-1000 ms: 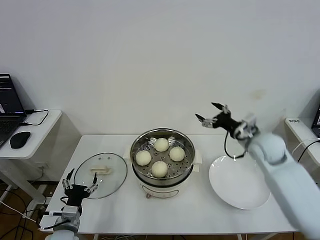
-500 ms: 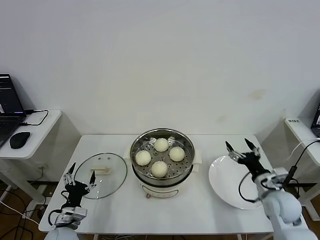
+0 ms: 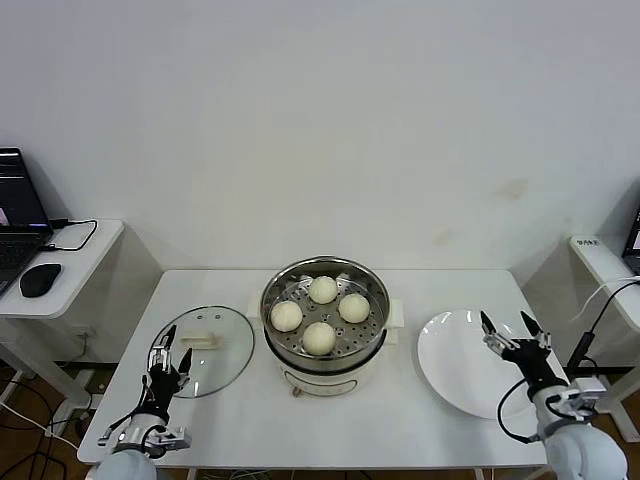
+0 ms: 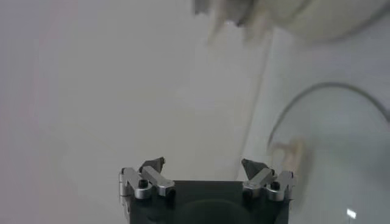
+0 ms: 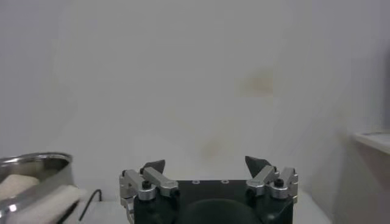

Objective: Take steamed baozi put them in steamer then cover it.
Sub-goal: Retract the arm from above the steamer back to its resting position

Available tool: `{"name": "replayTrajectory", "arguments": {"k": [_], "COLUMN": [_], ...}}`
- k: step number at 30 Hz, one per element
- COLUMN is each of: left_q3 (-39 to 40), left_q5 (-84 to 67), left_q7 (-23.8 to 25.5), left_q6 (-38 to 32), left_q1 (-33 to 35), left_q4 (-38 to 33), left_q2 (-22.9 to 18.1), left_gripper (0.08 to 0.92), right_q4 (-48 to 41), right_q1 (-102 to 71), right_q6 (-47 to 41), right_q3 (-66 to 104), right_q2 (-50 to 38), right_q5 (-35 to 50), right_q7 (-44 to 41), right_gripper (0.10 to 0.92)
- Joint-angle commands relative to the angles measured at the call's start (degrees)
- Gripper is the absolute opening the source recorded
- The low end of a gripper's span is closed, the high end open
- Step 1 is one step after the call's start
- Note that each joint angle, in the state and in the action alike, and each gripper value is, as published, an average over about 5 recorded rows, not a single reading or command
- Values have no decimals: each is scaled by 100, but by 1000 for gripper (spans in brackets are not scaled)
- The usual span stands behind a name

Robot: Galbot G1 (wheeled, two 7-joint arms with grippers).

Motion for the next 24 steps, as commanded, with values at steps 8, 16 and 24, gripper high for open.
{"name": "replayTrajectory", "arguments": {"k": [8, 16, 24], "left_q3": [161, 185, 228], "left_q5": [878, 879, 887], "left_q7": [-15, -11, 1], "left_q6": [-74, -47, -4], "left_q1": [-728, -1029, -1257], "left_q4": [980, 1300, 1594], "left_q2": [52, 47, 31], "left_gripper": [823, 823, 823], "right_q4": [-39, -56, -69], "right_q1": [-293, -354, -395], "right_q6": [112, 137, 158], "right_q3": [210, 261, 284], "right_q2": [133, 157, 209], "right_q5": [-35, -39, -61], "right_q7": [36, 12, -15], "right_gripper": [823, 823, 823]}}
